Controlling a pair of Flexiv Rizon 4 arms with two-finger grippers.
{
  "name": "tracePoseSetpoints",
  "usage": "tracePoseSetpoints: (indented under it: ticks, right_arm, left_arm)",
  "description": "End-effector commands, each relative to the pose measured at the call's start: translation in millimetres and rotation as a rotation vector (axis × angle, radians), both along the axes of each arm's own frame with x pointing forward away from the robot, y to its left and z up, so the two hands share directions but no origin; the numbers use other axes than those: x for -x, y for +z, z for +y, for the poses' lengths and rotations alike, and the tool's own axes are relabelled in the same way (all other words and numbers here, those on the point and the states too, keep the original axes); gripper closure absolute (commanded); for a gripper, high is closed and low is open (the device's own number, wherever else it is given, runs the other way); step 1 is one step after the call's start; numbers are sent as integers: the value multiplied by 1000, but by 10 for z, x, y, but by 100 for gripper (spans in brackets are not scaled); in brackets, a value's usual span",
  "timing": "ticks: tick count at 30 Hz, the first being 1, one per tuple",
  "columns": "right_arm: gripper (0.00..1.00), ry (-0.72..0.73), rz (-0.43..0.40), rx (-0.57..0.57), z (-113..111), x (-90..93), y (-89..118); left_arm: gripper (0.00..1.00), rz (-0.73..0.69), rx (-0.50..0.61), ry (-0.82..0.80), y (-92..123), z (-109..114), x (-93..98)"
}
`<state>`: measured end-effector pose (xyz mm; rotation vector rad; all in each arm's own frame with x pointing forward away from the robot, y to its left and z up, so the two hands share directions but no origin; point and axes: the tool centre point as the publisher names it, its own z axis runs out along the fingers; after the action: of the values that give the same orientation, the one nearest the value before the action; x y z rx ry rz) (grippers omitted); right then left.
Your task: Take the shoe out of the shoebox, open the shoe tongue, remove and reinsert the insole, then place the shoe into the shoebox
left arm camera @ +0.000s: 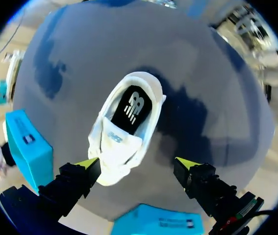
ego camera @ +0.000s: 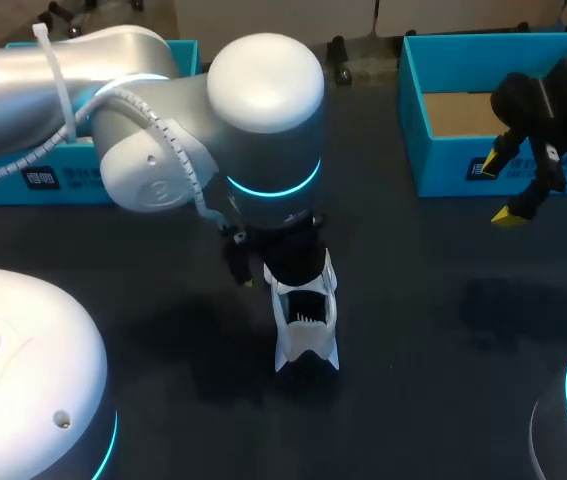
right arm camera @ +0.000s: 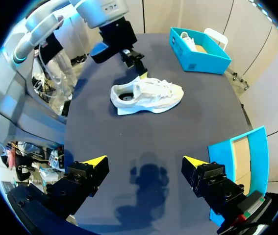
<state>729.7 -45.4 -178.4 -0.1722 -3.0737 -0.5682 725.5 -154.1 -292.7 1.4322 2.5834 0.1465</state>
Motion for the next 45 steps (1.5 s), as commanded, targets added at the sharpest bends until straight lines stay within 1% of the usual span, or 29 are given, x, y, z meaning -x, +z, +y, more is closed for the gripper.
tracePoseSetpoints:
  ticks: [1, 4, 7, 8, 11, 12, 14, 15, 18, 21, 24, 28, 32, 36, 39, 45]
  right_arm:
    - [0, -1, 2, 3, 9, -12, -9]
    - [0, -1, 2, 3, 9, -12, -9]
    - [0, -1, 2, 3, 9, -12, -9]
    - [0, -1, 2, 3, 9, -12, -9]
    - [0, -1, 2, 3, 9, -12, -9]
    - [0, -1, 2, 3, 9, -12, -9]
    - [0, -1, 2, 3, 9, -12, -9]
    - [0, -1, 2, 3, 9, -12, -9]
    - [0, -1, 2, 3, 9, -12, -9]
    - [0, -1, 2, 3, 9, -12, -9]
    - [0, -1, 2, 3, 9, -12, -9]
    - [0, -1, 2, 3, 9, -12, -9]
    - [0, -1, 2, 3, 9, -12, -9]
    - [0, -1, 2, 3, 9, -12, -9]
    - [0, -1, 2, 3, 9, -12, -9]
    - [0, -1, 2, 3, 9, -12, -9]
  left_arm:
    - [0, -45, 19, 334, 99, 41, 137]
    - [0, -81, 50, 486, 121, 52, 226]
    - [0, -39, 101, 586, 152, 67, 308]
    - [0, -56, 108, 642, 150, 70, 319]
    - [0, -23, 138, 727, 130, 74, 354]
    - [0, 7, 144, 740, 123, 69, 365]
    - [0, 16, 155, 799, 123, 71, 396]
    - [0, 39, 172, 805, 137, 82, 424]
    - [0, 48, 203, 869, 162, 94, 512]
    - [0, 50, 218, 915, 125, 63, 598]
    - [0, 111, 215, 925, 41, 1, 648]
    - [0, 131, 213, 927, -60, -82, 748]
    - [0, 167, 241, 885, -160, -153, 807]
    - [0, 135, 247, 889, -247, -208, 850]
    - [0, 104, 240, 923, -326, -245, 875]
    - [0, 87, 258, 965, -434, -307, 965]
